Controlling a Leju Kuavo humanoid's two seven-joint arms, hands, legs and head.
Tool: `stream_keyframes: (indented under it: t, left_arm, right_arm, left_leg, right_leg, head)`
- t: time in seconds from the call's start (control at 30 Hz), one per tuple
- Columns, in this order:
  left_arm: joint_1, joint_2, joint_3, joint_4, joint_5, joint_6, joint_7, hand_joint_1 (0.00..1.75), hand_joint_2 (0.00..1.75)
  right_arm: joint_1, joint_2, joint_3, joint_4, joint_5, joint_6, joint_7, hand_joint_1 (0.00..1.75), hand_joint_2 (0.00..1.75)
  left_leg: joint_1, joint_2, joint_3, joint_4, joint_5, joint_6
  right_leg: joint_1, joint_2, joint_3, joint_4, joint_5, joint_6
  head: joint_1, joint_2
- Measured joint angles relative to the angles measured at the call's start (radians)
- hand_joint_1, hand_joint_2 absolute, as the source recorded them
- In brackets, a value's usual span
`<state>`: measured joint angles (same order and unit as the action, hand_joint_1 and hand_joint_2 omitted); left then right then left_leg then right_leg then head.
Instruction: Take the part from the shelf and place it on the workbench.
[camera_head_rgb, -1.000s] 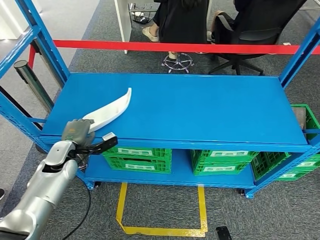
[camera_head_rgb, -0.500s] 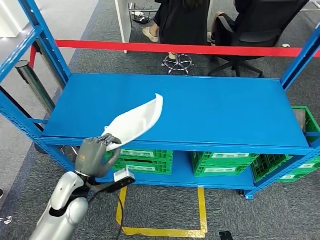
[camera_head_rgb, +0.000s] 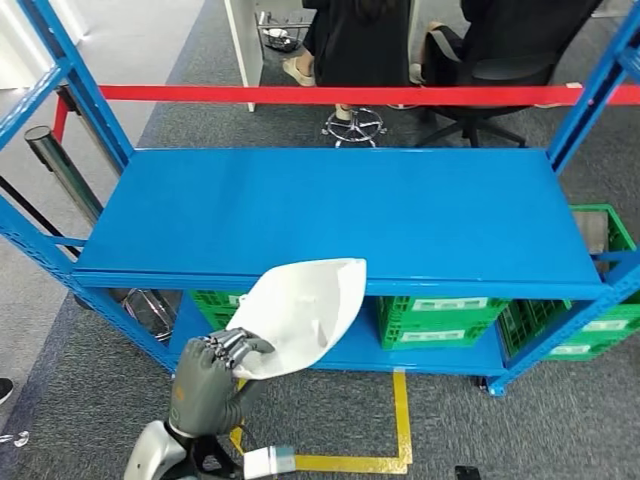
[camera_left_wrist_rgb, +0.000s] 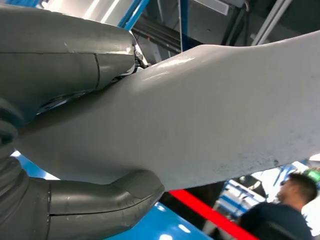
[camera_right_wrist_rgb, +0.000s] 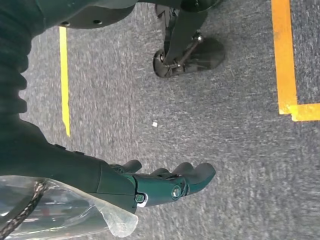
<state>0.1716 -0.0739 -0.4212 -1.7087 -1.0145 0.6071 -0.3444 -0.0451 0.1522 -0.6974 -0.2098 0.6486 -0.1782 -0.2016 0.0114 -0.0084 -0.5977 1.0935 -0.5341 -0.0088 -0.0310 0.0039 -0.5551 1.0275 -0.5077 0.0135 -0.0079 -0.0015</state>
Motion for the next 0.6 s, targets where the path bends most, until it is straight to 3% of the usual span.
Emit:
stream_keyframes:
  t: [0.07, 0.1, 0.13, 0.17, 0.2, 0.23, 0.3, 0.37, 0.43, 0.47, 0.5, 0.57, 0.6]
  left_arm:
    - [0.013, -0.008, -0.023, 0.005, 0.033, 0.038, -0.019, 1.75, 1.75]
    - [0.017, -0.009, -0.032, 0.010, 0.050, 0.054, -0.028, 1.75, 1.75]
    - [0.018, -0.009, -0.037, 0.016, 0.067, 0.066, -0.037, 1.75, 1.75]
    - [0.018, -0.009, -0.040, 0.021, 0.082, 0.074, -0.045, 1.75, 1.75]
    - [0.018, -0.008, -0.043, 0.025, 0.092, 0.078, -0.052, 1.75, 1.75]
    - [0.018, -0.008, -0.045, 0.028, 0.100, 0.080, -0.059, 1.75, 1.75]
    - [0.017, -0.008, -0.047, 0.031, 0.115, 0.082, -0.075, 1.75, 1.75]
    - [0.017, -0.008, -0.047, 0.035, 0.133, 0.084, -0.092, 1.75, 1.75]
    - [0.018, -0.009, -0.047, 0.039, 0.150, 0.085, -0.108, 1.75, 1.75]
    - [0.019, -0.010, -0.047, 0.041, 0.157, 0.085, -0.115, 1.75, 1.75]
    - [0.021, -0.011, -0.046, 0.043, 0.164, 0.085, -0.122, 1.75, 1.75]
    - [0.027, -0.013, -0.042, 0.046, 0.175, 0.085, -0.130, 1.75, 1.75]
    - [0.030, -0.014, -0.039, 0.048, 0.176, 0.085, -0.131, 1.75, 1.75]
  right_arm:
    - [0.002, -0.001, -0.013, 0.000, -0.004, 0.007, -0.003, 0.00, 1.75]
    - [0.004, -0.002, -0.018, 0.000, -0.005, 0.009, -0.003, 0.00, 1.75]
    - [0.005, -0.002, -0.024, 0.000, -0.006, 0.009, -0.001, 0.00, 1.75]
    - [0.006, -0.003, -0.028, 0.000, -0.006, 0.008, 0.000, 0.00, 1.75]
    - [0.007, -0.003, -0.031, 0.000, -0.006, 0.007, 0.002, 0.00, 1.75]
    - [0.007, -0.003, -0.034, 0.000, -0.006, 0.007, 0.003, 0.00, 1.75]
    - [0.008, -0.003, -0.038, 0.000, -0.006, 0.006, 0.004, 0.00, 1.75]
    - [0.009, -0.002, -0.043, 0.000, -0.005, 0.005, 0.005, 0.00, 1.75]
    - [0.010, -0.003, -0.049, 0.000, -0.003, 0.003, 0.004, 0.00, 1.75]
    - [0.011, -0.003, -0.051, 0.000, -0.001, 0.002, 0.003, 0.00, 1.75]
    - [0.012, -0.004, -0.052, 0.000, -0.001, 0.001, 0.001, 0.00, 1.75]
    - [0.012, -0.004, -0.054, 0.000, 0.001, 0.000, -0.003, 0.00, 1.75]
    - [0.012, -0.004, -0.056, 0.000, 0.001, 0.001, -0.004, 0.00, 1.75]
  left_leg:
    - [0.000, 0.002, -0.040, 0.124, -0.084, -0.004]
    - [0.000, 0.002, -0.053, 0.179, -0.110, -0.003]
    - [-0.001, 0.002, -0.054, 0.207, -0.117, -0.001]
    - [-0.002, 0.002, -0.037, 0.197, -0.104, 0.005]
    - [-0.005, 0.002, -0.001, 0.149, -0.076, 0.014]
    - [-0.009, 0.002, 0.046, 0.078, -0.049, 0.027]
    - [-0.020, 0.005, 0.130, -0.059, -0.025, 0.049]
    - [-0.029, 0.006, 0.153, -0.108, -0.024, 0.053]
    - [-0.031, 0.009, 0.142, -0.118, -0.002, 0.051]
    - [-0.028, 0.011, 0.133, -0.124, 0.010, 0.053]
    - [-0.025, 0.013, 0.122, -0.129, 0.024, 0.056]
    - [-0.023, 0.017, 0.094, -0.130, 0.045, 0.061]
    - [-0.023, 0.019, 0.079, -0.128, 0.057, 0.060]
  right_leg:
    - [0.005, -0.005, -0.017, 0.001, 0.011, -0.011]
    - [0.009, -0.008, -0.026, 0.001, 0.018, -0.014]
    - [0.012, -0.011, -0.035, 0.001, 0.024, -0.016]
    - [0.016, -0.013, -0.044, 0.001, 0.032, -0.016]
    - [0.020, -0.014, -0.053, 0.001, 0.039, -0.017]
    - [0.022, -0.014, -0.061, 0.001, 0.047, -0.017]
    - [0.025, -0.015, -0.071, 0.000, 0.063, -0.011]
    - [0.020, -0.017, -0.074, -0.004, 0.079, 0.002]
    - [0.016, -0.016, -0.077, -0.008, 0.087, 0.015]
    - [0.016, -0.013, -0.084, 0.002, 0.069, 0.021]
    - [0.015, -0.011, -0.095, 0.029, 0.033, 0.026]
    - [0.013, -0.007, -0.123, 0.135, -0.069, 0.033]
    - [0.013, -0.007, -0.132, 0.194, -0.101, 0.037]
  head:
    - [-0.002, 0.000]
    - [-0.002, 0.000]
    - [-0.002, 0.000]
    - [-0.002, 0.000]
    - [-0.002, 0.000]
    - [-0.002, 0.000]
    - [-0.001, 0.000]
    - [-0.002, 0.000]
    - [-0.002, 0.000]
    - [-0.001, 0.000]
    - [0.001, 0.000]
    - [0.004, 0.000]
    - [0.004, 0.000]
